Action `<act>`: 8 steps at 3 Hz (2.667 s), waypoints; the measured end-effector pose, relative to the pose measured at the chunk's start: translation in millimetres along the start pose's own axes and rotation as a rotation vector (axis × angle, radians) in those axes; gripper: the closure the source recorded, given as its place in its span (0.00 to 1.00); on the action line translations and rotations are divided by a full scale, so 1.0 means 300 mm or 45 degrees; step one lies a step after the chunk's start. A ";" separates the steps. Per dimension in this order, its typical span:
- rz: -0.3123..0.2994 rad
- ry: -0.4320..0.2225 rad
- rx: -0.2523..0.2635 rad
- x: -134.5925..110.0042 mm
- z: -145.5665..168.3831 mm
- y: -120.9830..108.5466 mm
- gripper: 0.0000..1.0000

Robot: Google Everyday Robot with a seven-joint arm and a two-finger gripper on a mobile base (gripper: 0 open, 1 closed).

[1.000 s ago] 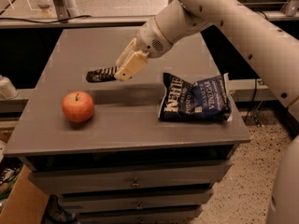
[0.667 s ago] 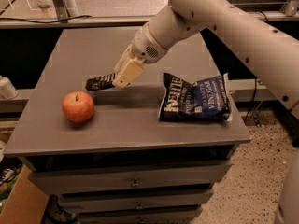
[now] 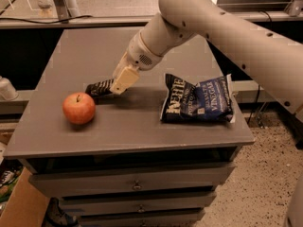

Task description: Move rxbar chocolate near apple

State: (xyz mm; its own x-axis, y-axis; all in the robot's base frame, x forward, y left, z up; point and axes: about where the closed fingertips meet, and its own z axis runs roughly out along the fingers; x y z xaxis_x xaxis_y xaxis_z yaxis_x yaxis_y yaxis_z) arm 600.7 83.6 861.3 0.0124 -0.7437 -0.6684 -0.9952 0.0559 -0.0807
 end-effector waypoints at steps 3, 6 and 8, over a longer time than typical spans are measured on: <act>-0.010 0.015 -0.014 -0.005 0.020 0.045 0.77; -0.030 0.033 -0.021 -0.008 0.012 0.048 0.06; -0.003 0.007 0.008 0.003 -0.014 0.024 0.00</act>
Offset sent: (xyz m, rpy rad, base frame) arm -0.0167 0.0027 -0.0024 -0.0111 0.0045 0.0152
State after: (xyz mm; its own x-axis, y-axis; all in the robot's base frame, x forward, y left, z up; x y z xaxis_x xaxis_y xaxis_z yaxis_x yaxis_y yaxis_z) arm 593.2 80.5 863.2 0.0142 -0.7473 -0.6643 -0.9945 0.0583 -0.0867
